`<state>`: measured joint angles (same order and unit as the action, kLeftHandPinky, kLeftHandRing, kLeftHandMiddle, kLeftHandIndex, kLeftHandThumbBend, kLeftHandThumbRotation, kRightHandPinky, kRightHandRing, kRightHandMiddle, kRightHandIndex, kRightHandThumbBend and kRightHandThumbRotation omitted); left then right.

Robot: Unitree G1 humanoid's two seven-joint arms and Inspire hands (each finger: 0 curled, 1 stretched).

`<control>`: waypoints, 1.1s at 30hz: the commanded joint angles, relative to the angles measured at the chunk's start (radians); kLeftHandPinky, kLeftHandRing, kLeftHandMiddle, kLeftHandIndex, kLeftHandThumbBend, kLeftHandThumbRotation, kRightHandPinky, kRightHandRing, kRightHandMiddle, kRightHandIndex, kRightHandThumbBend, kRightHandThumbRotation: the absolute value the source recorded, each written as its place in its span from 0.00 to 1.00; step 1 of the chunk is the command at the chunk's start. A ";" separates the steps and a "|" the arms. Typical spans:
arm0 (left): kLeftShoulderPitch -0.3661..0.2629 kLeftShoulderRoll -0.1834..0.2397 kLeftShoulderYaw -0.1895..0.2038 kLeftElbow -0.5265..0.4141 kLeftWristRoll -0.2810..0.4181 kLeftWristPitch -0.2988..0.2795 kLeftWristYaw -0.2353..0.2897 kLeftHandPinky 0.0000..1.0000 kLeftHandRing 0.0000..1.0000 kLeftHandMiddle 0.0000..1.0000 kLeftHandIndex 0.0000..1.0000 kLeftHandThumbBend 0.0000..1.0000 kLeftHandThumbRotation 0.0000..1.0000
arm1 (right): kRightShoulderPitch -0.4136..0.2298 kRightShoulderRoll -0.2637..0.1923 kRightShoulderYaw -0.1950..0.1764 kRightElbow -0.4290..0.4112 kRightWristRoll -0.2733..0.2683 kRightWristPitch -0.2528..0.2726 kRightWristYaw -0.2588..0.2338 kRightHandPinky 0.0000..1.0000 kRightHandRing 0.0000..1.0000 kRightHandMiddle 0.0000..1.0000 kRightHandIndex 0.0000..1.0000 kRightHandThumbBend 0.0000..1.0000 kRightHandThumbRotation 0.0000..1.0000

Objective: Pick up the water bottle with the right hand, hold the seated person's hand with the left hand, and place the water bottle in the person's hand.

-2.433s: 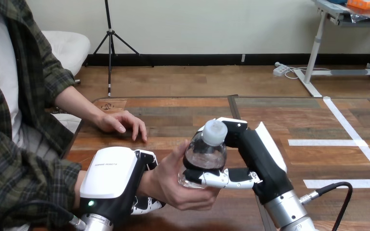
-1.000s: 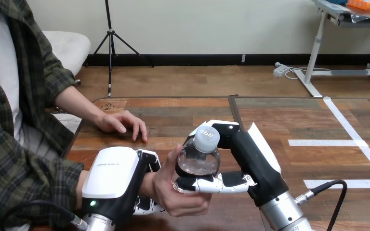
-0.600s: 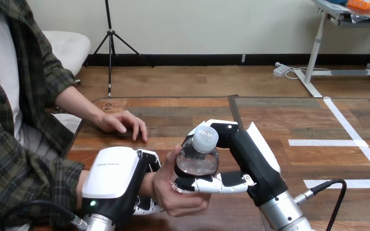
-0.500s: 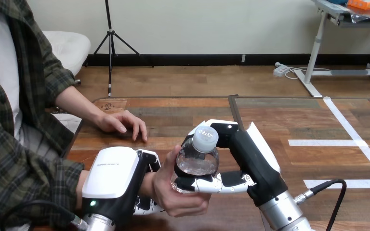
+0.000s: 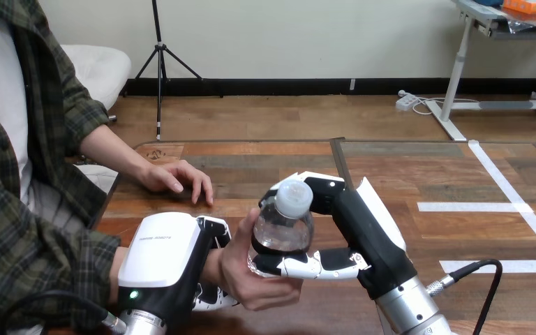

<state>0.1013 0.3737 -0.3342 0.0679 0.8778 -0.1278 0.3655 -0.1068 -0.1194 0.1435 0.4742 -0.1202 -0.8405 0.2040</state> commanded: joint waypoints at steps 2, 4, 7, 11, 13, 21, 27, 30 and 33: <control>-0.041 -0.024 -0.009 -0.043 -0.005 -0.023 0.014 0.29 0.31 0.34 0.33 0.85 0.00 | -0.065 0.010 0.010 -0.078 0.008 0.024 0.007 0.52 0.61 0.67 0.67 0.74 0.00; -0.042 -0.024 -0.011 -0.043 -0.003 -0.025 0.017 0.29 0.31 0.34 0.32 0.85 0.00 | -0.064 0.009 0.009 -0.082 0.011 0.031 0.008 0.54 0.63 0.69 0.69 0.75 0.00; -0.045 -0.022 -0.013 -0.041 0.001 -0.029 0.022 0.29 0.31 0.34 0.32 0.85 0.00 | -0.064 0.006 0.007 -0.086 0.015 0.036 0.011 0.57 0.67 0.74 0.73 0.75 0.00; -0.049 -0.015 -0.019 -0.041 0.015 -0.027 0.021 0.30 0.32 0.35 0.34 0.86 0.00 | -0.062 -0.001 0.005 -0.095 0.018 0.048 0.017 0.65 0.76 0.82 0.79 0.76 0.01; -0.050 -0.008 -0.024 -0.047 0.031 -0.016 0.008 0.30 0.32 0.36 0.35 0.87 0.00 | -0.061 -0.005 0.004 -0.100 0.019 0.056 0.019 0.67 0.79 0.84 0.81 0.76 0.02; -0.048 0.004 -0.030 -0.065 0.074 0.005 -0.039 0.48 0.56 0.60 0.56 0.92 0.00 | -0.058 -0.016 0.000 -0.120 0.025 0.089 0.036 0.81 0.91 0.95 0.90 0.78 0.13; -0.039 -0.001 -0.023 -0.075 0.055 -0.005 -0.066 0.62 0.75 0.80 0.74 0.98 0.00 | -0.060 -0.020 -0.003 -0.121 0.048 0.101 0.058 0.88 0.97 0.98 0.93 0.79 0.19; -0.036 -0.001 -0.020 -0.078 0.033 -0.018 -0.081 0.71 0.86 0.91 0.84 0.99 0.01 | -0.060 -0.021 -0.004 -0.124 0.063 0.109 0.069 0.92 0.99 0.99 0.95 0.81 0.22; -0.035 0.001 -0.018 -0.078 0.013 -0.033 -0.089 0.76 0.92 0.96 0.89 1.00 0.03 | -0.061 -0.021 -0.006 -0.124 0.077 0.111 0.081 0.94 0.99 1.00 0.97 0.81 0.24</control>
<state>0.1008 0.3782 -0.3424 0.0376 0.9142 -0.1238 0.2907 -0.1067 -0.1295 0.1499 0.3961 -0.0745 -0.7332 0.2704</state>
